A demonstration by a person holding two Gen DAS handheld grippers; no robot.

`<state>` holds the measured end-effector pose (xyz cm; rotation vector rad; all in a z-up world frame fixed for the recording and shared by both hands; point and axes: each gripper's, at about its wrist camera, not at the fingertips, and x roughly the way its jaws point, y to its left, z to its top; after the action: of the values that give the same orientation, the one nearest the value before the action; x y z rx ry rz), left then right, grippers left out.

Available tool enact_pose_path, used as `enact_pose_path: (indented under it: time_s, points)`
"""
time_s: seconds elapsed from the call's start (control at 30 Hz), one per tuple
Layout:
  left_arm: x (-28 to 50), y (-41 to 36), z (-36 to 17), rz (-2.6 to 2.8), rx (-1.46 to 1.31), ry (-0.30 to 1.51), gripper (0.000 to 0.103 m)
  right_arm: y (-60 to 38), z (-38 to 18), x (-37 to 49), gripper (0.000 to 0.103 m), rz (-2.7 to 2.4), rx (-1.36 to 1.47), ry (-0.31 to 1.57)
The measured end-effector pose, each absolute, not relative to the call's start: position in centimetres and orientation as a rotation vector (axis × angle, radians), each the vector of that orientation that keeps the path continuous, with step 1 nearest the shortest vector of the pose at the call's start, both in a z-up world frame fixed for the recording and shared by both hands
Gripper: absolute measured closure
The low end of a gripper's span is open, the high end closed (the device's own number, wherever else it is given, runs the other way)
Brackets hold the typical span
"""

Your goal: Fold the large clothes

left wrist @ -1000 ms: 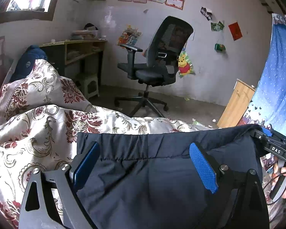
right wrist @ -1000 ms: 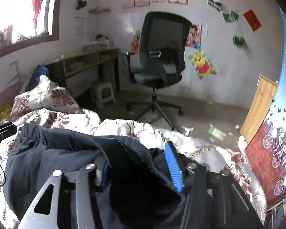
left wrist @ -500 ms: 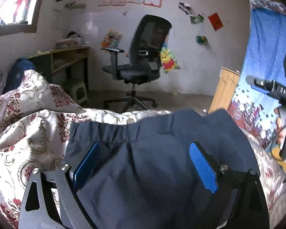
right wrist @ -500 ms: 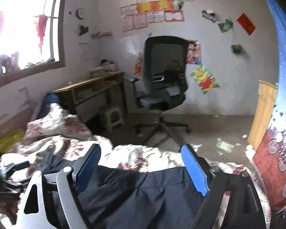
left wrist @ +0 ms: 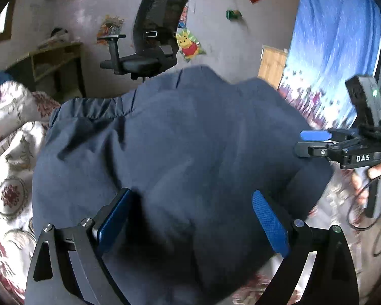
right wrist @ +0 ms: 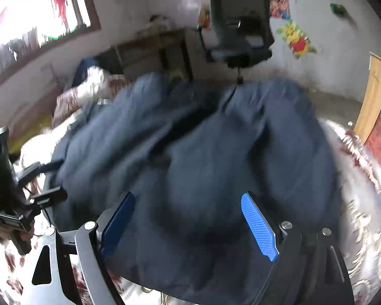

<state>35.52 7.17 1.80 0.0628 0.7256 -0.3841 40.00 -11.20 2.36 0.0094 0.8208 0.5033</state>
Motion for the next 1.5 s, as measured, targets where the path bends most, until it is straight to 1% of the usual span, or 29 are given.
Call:
enact_pose_path:
  time_s: [0.07,0.1,0.2,0.57,0.77,0.87,0.97,1.13,1.33,1.5]
  points:
    - [36.2,6.9,1.2,-0.387,0.076,0.724,0.010,-10.5,2.1,40.5,0.019,0.485,-0.025,0.792]
    - [36.7,6.9,1.0,-0.384,0.083,0.727,0.008,-10.3,2.0,40.8,0.019,0.479,-0.035,0.783]
    - [38.2,7.0,0.4,-0.363,0.081,0.730,0.007,-10.1,1.6,42.5,0.019,0.449,-0.053,0.754]
    - [46.0,9.1,0.1,-0.214,-0.012,0.800,0.006,-10.8,0.2,49.9,0.019,0.374,-0.006,0.761]
    - [48.0,9.5,-0.2,-0.196,-0.008,0.824,0.001,-10.7,-0.1,52.2,0.019,0.356,-0.022,0.768]
    - [49.2,10.0,-0.5,-0.197,-0.024,0.832,0.001,-11.0,-0.6,53.6,0.017,0.356,0.016,0.781]
    - [50.2,10.6,-1.1,-0.208,-0.049,0.840,0.001,-11.0,-1.7,54.9,0.012,0.375,0.054,0.805]
    - [50.6,10.8,-1.3,-0.244,-0.065,0.828,0.001,-10.9,-3.2,55.0,0.006,0.384,0.068,0.773]
    - [50.8,12.4,-1.1,-0.260,-0.122,0.767,0.001,-9.1,-4.6,55.3,0.004,0.348,0.052,0.724]
    - [52.0,13.2,-1.1,-0.242,-0.147,0.779,0.001,-8.3,-5.3,56.2,0.002,0.337,0.063,0.703]
